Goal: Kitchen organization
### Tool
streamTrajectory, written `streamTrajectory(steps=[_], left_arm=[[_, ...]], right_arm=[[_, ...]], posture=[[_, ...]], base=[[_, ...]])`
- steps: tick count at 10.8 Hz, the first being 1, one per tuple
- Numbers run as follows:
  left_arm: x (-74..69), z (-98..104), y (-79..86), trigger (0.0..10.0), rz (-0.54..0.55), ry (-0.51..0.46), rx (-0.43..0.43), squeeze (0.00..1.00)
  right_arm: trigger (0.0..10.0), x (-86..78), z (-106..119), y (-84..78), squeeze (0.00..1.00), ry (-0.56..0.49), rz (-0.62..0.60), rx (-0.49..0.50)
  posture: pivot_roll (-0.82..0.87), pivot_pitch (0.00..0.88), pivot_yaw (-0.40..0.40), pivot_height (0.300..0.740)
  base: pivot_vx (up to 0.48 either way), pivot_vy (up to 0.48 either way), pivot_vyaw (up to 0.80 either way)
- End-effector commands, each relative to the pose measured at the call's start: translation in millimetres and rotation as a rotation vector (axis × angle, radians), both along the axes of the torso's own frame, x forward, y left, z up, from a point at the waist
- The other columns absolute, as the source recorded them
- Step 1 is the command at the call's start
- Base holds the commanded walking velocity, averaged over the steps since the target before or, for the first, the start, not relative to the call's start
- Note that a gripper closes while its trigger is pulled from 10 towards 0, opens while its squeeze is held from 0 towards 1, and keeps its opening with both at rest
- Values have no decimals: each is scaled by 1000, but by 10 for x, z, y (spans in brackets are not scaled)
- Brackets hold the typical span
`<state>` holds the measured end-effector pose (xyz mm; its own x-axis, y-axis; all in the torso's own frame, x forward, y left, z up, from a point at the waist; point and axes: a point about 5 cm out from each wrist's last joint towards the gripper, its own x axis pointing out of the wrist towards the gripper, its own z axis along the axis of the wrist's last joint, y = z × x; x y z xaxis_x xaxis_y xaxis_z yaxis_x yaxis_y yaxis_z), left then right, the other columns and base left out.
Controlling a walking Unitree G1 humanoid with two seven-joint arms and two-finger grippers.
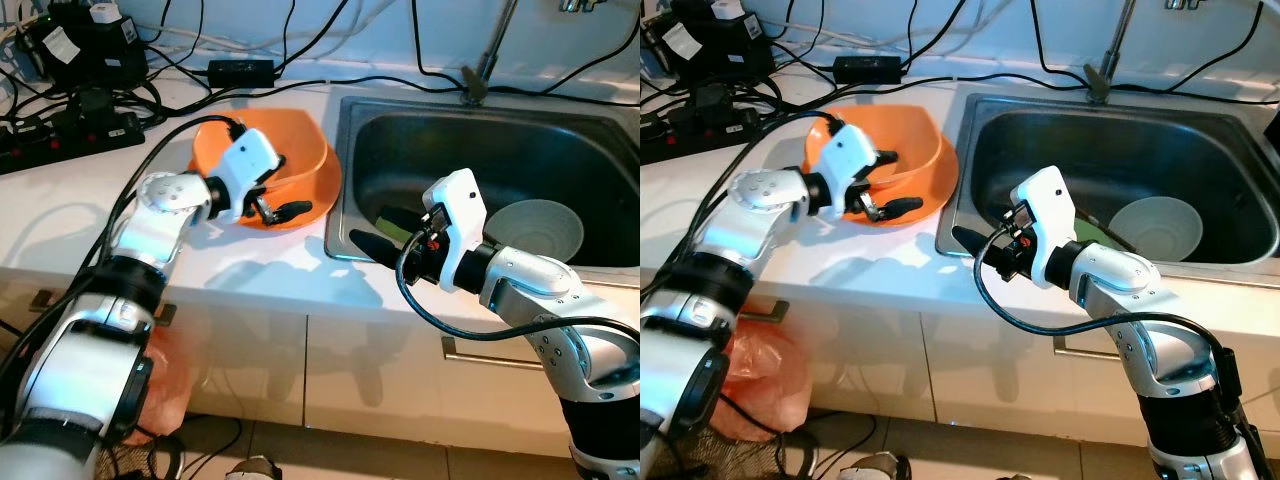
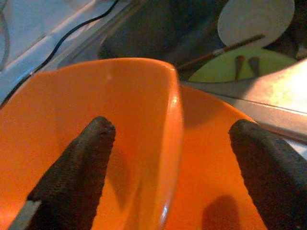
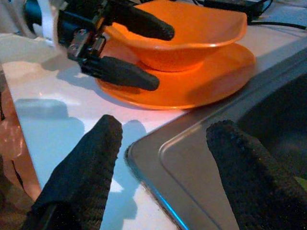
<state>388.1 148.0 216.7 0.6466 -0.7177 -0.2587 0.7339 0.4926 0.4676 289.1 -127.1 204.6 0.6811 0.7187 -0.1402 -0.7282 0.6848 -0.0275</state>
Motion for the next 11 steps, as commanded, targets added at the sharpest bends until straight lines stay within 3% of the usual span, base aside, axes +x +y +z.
streamTrajectory(steps=[1, 4, 11], left_arm=[[10, 18, -45, 0, -32, -8, 40, 0], [37, 34, -105, 0, -59, -58, 61, 0], [45, 32, -54, 0, -85, -111, 170, 0]], right_arm=[[10000, -27, 62, 45, 0, -23, 24, 1], [10000, -26, 60, 39, 0, -23, 5, 4], [10000, 28, 45, 24, 0, -31, -19, -4]], posture=[[79, 107, 22, 740], [77, 107, 25, 740], [82, 89, 32, 740]], base=[[0, 0, 0], [0, 0, 0], [0, 0, 0]])
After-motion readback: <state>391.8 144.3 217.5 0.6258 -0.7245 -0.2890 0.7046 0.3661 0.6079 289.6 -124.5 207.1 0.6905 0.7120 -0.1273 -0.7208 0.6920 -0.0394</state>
